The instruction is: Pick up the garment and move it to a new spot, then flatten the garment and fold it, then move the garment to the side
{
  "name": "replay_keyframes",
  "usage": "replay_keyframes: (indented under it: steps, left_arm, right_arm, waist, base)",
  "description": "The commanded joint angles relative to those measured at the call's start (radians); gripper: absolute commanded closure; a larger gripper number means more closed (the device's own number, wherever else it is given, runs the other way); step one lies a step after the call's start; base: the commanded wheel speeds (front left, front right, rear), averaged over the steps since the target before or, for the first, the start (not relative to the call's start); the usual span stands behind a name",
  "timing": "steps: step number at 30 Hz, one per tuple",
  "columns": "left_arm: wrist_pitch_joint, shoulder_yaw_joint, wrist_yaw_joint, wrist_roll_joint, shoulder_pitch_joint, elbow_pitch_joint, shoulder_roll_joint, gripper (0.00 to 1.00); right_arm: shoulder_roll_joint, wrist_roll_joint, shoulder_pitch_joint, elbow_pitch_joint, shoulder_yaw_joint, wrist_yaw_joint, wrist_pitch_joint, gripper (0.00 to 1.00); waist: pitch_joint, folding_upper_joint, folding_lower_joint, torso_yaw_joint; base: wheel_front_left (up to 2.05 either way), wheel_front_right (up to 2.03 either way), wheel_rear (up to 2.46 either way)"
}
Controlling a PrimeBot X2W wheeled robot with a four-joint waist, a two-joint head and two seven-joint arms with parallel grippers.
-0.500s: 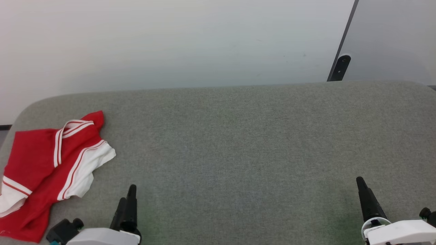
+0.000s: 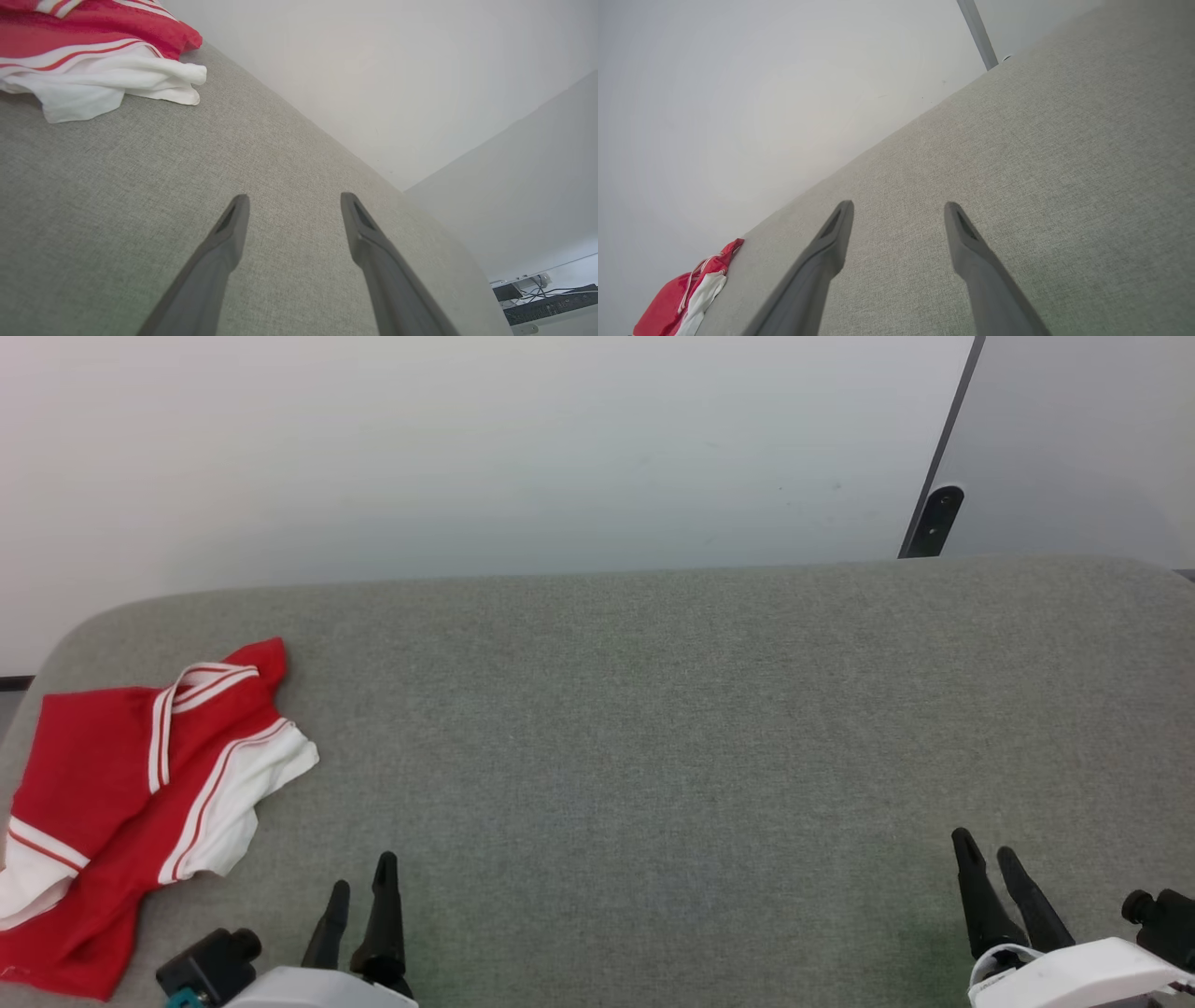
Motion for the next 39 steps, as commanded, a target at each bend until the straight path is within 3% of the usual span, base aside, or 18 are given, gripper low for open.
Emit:
replay_keyframes:
  steps: [1,22,39]
  left_arm:
    - [-0.012,-0.007,0.007,0.04,-0.004,-0.017,0.009,0.0]
    - [-0.073,-0.06,0.062,0.28,0.017,-0.056,0.026,0.0]
    - [-0.114,-0.079,0.078,0.433,0.047,-0.071,0.024,0.0]
  right_arm:
    - [-0.006,-0.049,-0.002,-0.019,0.004,0.0,-0.009,0.0]
    - [0.013,-0.33,0.016,-0.045,-0.003,0.0,-0.047,0.0]
    - [0.019,-0.486,0.041,-0.058,0.006,0.0,-0.069,0.0]
  waist:
    - [0.0,0.0,0.0,0.001]
    - [0.009,0.0,0.0,0.009]
    - [0.002,0.0,0.0,0.012]
  base:
    - [0.0,0.0,0.0]
    - [0.0,0.0,0.0]
    - [0.0,0.0,0.0]
